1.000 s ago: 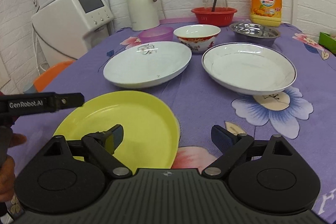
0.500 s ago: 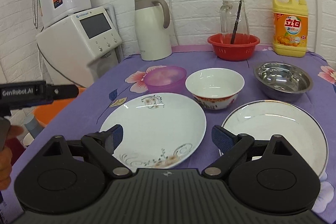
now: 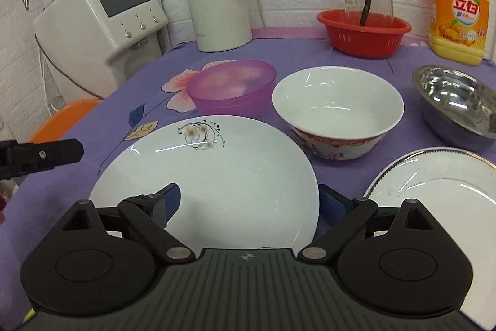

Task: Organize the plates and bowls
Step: 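Lift the yellow plate with the left tool while the right tool approaches the flower-print plate, then grasp the rim of the white flower-print plate with the right tool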

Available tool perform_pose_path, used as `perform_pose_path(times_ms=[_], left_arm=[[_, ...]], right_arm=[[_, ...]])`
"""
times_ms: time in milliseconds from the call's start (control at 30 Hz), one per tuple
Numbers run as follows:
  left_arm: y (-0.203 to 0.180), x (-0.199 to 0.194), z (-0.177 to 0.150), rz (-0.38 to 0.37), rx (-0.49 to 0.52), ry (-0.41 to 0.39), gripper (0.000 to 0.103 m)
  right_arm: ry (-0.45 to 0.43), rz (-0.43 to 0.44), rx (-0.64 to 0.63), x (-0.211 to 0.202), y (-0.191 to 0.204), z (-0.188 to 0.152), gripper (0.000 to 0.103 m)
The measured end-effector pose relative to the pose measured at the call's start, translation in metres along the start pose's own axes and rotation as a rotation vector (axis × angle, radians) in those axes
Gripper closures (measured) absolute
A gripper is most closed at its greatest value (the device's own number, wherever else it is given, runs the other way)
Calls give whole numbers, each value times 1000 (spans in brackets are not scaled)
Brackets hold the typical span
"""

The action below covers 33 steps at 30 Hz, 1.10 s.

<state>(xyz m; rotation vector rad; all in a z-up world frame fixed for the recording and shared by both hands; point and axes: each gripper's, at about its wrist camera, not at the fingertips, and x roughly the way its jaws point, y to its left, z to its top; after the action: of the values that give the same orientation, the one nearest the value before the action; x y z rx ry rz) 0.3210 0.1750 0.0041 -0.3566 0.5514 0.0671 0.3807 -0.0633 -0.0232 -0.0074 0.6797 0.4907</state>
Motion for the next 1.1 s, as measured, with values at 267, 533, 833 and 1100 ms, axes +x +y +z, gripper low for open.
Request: perform_pose_path(times_ms=[267, 533, 833, 1100], left_arm=[[-2, 5, -3, -23, -2, 25, 30], [-8, 15, -10, -92, 30, 70, 30], [-15, 30, -19, -121, 79, 125, 33], [-18, 34, -21, -151, 107, 145, 42]], right_arm=[[25, 93, 14, -4, -2, 2, 0], [25, 62, -2, -8, -3, -2, 0], [46, 9, -158, -1, 8, -9, 0], [35, 17, -193, 0, 9, -11, 0]])
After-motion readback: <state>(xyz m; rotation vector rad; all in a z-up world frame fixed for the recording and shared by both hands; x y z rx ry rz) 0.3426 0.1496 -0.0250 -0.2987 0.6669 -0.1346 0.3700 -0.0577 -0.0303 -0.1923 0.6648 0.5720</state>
